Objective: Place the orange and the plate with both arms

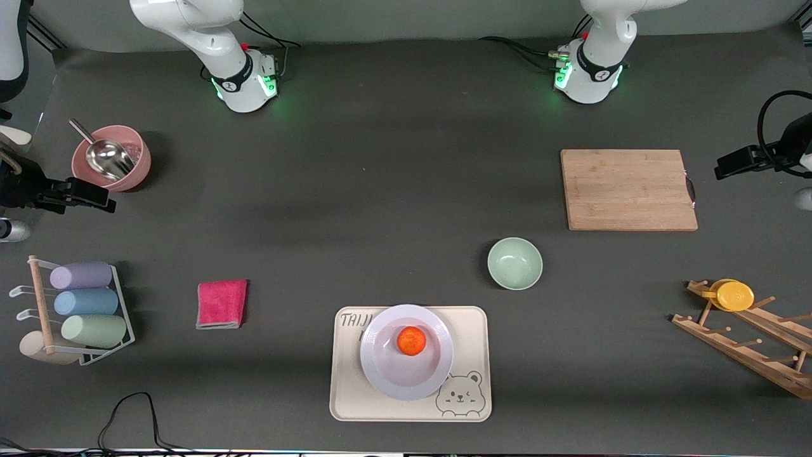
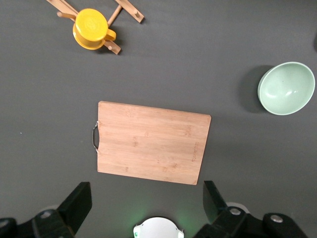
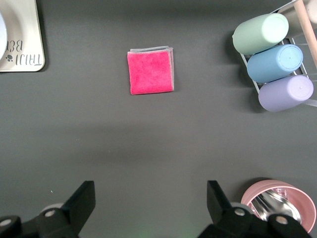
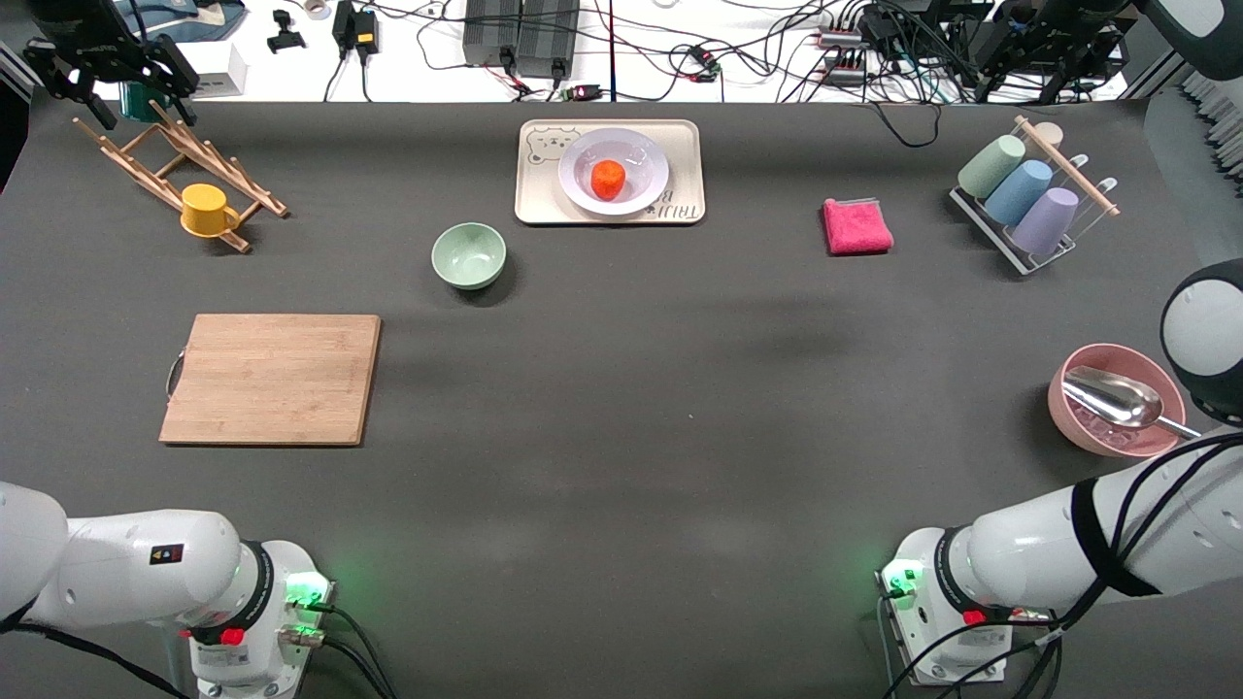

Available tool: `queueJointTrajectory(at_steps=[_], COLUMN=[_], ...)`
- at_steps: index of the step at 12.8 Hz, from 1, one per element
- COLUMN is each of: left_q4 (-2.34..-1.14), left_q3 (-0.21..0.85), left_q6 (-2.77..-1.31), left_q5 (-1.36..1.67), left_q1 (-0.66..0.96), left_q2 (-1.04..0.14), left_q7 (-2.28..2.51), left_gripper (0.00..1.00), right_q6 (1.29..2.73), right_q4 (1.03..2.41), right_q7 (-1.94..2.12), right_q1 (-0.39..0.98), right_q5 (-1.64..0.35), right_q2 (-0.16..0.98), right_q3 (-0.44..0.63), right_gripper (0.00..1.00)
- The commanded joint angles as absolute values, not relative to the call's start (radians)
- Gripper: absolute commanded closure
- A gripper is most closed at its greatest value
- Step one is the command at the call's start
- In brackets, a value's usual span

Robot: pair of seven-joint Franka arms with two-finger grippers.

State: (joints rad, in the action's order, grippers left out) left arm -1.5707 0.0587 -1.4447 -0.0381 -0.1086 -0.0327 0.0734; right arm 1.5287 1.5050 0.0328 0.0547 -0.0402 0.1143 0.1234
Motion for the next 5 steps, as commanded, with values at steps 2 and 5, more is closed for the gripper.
queueJointTrajectory(at_steps=[2,5], left_q4=[-1.543,-1.542], left_q3=[0.051,0.051], left_q6=[-1.419,-1.417], left_q5=[-0.032,-0.026], left_q1=[-0.107,-0.109], left_q2=[-0.040,-0.037], left_q7=[0.077,0.080], left_gripper=[0.00,0.00], right_q6=[1.509,1.509], right_q4=[1.496,1.497], right_q7=[0.006,-0.041], right_q1=[0.064,0.069], right_q5=[-0.017,-0.015], right_q2=[0.118,0.117], right_q3=[0.129,0.127], right_gripper=[0.00,0.00])
